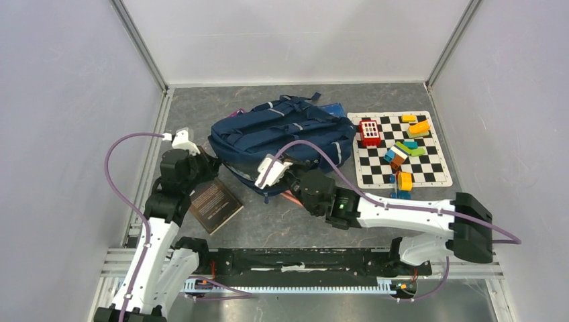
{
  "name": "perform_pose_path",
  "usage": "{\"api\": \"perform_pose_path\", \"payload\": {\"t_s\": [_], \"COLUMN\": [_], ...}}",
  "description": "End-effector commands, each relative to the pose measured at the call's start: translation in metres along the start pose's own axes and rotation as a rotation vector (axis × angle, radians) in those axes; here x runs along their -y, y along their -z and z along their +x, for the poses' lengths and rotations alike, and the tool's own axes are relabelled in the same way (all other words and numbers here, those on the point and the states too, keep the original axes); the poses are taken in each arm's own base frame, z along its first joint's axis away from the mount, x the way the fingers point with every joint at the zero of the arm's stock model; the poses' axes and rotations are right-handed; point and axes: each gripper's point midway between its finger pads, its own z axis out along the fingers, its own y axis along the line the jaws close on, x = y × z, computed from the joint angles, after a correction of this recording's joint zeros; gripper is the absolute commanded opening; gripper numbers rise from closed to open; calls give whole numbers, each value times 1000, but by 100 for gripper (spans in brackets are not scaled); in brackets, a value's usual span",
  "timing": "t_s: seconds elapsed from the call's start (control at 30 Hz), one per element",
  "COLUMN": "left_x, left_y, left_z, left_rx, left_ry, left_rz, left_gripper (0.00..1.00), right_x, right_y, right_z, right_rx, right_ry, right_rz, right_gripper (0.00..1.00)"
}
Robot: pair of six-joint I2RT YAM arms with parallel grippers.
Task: Pack the student bag
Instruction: Unzip the student bag at the center of the board.
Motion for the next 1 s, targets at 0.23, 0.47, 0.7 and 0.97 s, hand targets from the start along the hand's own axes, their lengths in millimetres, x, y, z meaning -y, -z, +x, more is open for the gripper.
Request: {"api": "perform_pose_path", "payload": {"t_s": [0.23,0.47,0.7,0.97], "left_x": [-10,-27,3,59], "left_y": [-9,-12,23,64], "left_z": [-39,-37,-56,-64], "left_rx": [100,48,145,253], "left_ry": [30,15,-173,-396], "left_rz": [3,-62,85,329], "left_gripper": [2,2,64,82], "right_x": [79,77,79,85], "right_y": [46,51,54,41], "right_z": [-57,-57,-56,-50], "right_rx": [193,192,176,111], "right_ry": [-243,-224,-233,-223], "right_rz": [92,58,46,39], "right_gripper": [0,0,0,0]}}
